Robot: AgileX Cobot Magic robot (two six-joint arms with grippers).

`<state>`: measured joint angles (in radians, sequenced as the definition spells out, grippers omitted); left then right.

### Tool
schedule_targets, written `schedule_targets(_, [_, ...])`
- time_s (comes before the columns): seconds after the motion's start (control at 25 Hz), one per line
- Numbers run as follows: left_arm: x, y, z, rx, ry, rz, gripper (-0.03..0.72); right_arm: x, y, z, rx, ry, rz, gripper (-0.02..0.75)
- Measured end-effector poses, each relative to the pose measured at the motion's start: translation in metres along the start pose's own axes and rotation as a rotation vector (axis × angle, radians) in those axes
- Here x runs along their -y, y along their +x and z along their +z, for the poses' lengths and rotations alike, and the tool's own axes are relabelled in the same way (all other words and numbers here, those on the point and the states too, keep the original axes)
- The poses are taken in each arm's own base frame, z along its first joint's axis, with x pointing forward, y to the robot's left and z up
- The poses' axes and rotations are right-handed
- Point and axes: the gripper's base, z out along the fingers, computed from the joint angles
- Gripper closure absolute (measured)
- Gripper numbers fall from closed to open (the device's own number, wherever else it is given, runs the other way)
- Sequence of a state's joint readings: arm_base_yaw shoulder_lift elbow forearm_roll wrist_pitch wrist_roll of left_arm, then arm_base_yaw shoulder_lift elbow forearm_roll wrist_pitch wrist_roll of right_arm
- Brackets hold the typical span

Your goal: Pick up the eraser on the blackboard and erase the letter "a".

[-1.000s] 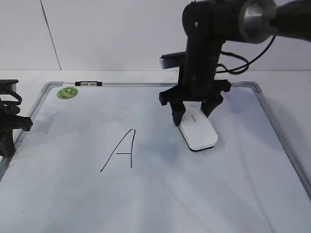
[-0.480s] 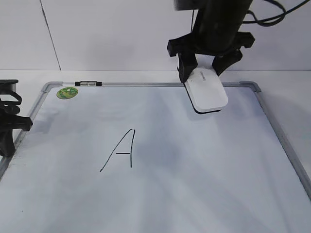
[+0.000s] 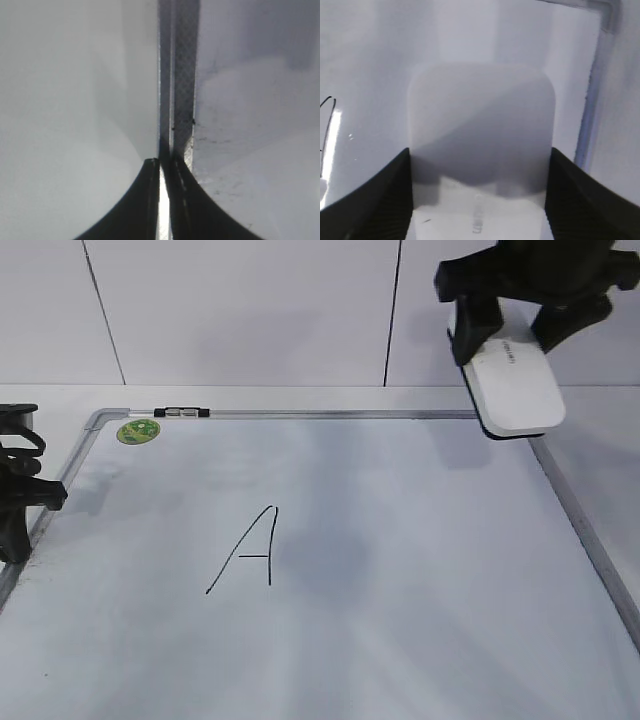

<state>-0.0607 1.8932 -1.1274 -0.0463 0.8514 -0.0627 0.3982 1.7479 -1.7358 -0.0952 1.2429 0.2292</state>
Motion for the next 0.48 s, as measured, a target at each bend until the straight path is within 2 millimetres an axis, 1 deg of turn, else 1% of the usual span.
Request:
schedule_targets(0.28, [0.000, 0.000, 0.000, 0.000, 0.001, -0.001, 0.672, 0.047, 0.026, -0.021, 0.001, 0.074, 0.089, 0.178])
schedule_targets(0.44, [0.000, 0.000, 0.000, 0.000, 0.003, -0.002, 0.672, 0.068, 0.043, -0.021, -0.031, 0.107, 0.141, 0.178])
schedule_targets(0.48, [0.000, 0.000, 0.000, 0.000, 0.003, -0.002, 0.672, 0.071, 0.047, -0.019, -0.044, 0.116, 0.149, 0.178])
